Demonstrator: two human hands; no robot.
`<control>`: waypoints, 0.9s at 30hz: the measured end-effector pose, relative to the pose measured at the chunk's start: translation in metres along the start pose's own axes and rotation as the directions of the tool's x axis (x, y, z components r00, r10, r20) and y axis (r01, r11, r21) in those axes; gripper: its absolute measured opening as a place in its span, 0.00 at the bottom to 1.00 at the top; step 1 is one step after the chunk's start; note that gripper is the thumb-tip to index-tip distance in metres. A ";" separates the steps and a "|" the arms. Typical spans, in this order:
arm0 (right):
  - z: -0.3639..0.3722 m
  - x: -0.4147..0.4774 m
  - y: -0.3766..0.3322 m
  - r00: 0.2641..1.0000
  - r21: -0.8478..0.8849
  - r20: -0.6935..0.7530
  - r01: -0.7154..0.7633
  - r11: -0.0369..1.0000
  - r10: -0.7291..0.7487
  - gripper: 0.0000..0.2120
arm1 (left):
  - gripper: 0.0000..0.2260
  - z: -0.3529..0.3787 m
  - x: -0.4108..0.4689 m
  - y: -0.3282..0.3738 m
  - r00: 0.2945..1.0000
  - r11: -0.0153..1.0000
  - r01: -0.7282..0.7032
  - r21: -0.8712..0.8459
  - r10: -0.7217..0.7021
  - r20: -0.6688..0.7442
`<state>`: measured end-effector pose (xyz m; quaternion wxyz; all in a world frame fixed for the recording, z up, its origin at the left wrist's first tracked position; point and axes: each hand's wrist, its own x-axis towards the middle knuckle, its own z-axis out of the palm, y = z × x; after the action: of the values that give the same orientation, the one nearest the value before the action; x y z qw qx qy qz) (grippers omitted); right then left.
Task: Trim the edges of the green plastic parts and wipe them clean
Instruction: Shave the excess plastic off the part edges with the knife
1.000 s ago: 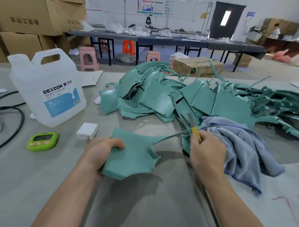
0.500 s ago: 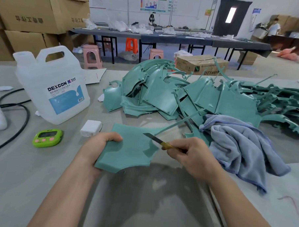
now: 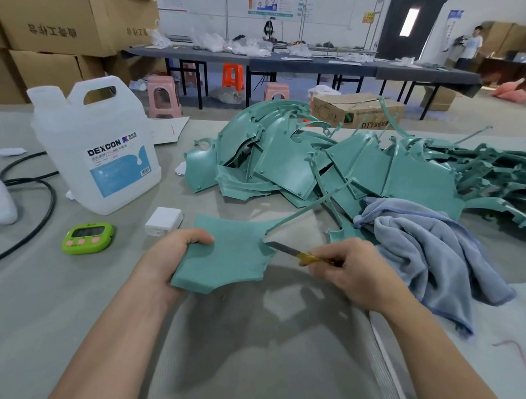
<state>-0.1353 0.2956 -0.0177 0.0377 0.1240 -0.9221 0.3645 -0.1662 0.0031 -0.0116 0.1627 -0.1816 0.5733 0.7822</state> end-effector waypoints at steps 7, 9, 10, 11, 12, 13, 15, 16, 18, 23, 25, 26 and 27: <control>0.019 0.000 -0.006 1.000 0.125 -0.020 0.014 0.992 -0.011 0.08 | 0.07 0.010 0.000 -0.002 0.993 0.990 -0.095 -0.100 0.086 -0.082; 0.022 -0.001 -0.007 0.998 0.121 0.051 0.022 0.992 -0.028 0.10 | 0.09 0.010 0.002 -0.003 0.988 0.980 -0.116 -0.161 0.097 -0.123; 0.023 -0.001 -0.008 0.998 0.128 0.054 0.026 0.991 -0.033 0.10 | 0.09 0.011 0.002 -0.003 0.987 0.977 -0.118 -0.176 0.096 -0.129; 0.025 -0.001 -0.008 0.999 0.150 0.029 0.029 0.988 -0.034 0.10 | 0.09 0.011 0.002 -0.003 0.987 0.978 -0.114 -0.176 0.092 -0.128; 0.026 0.000 -0.007 1.000 0.190 -0.019 0.028 0.981 -0.025 0.10 | 0.08 0.011 0.001 -0.003 0.989 0.980 -0.105 -0.166 0.085 -0.123; 0.027 0.001 -0.006 0.997 0.232 -0.078 0.024 0.972 -0.006 0.09 | 0.07 0.012 0.001 -0.003 0.991 0.983 -0.096 -0.154 0.079 -0.112; 0.029 0.004 -0.004 0.984 0.256 -0.174 0.004 0.967 0.042 0.09 | 0.06 0.013 -0.001 -0.003 0.995 0.987 -0.083 -0.136 0.074 -0.074; 0.029 0.005 -0.004 0.981 0.243 -0.186 -0.010 0.970 0.057 0.09 | 0.05 0.013 -0.001 -0.002 0.996 0.988 -0.079 -0.133 0.071 -0.058; 0.028 0.005 -0.005 0.990 0.242 -0.129 -0.028 0.970 0.061 0.10 | 0.05 0.012 -0.001 -0.002 0.996 0.987 -0.075 -0.144 0.069 -0.047; 0.015 0.002 -0.004 0.998 0.239 -0.031 -0.049 0.970 0.058 0.13 | 0.08 0.011 0.003 -0.005 0.986 0.956 -0.137 -0.258 0.108 -0.125; 0.018 0.003 -0.005 0.992 0.320 -0.099 -0.038 0.947 0.073 0.11 | 0.09 0.014 0.005 -0.006 0.986 0.943 -0.155 -0.293 0.128 -0.109; 0.021 0.003 -0.007 0.987 0.359 -0.132 -0.035 0.933 0.088 0.11 | 0.10 0.015 0.005 -0.007 0.987 0.941 -0.156 -0.301 0.140 -0.074; 0.026 0.003 -0.009 0.982 0.378 -0.161 -0.035 0.925 0.103 0.10 | 0.14 0.017 0.004 -0.008 0.989 0.940 -0.150 -0.307 0.148 -0.029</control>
<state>-0.1352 0.2708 -0.0299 0.0827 0.0633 -0.8326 0.5441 -0.1679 0.0220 -0.0155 0.0713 -0.1630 0.4568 0.8716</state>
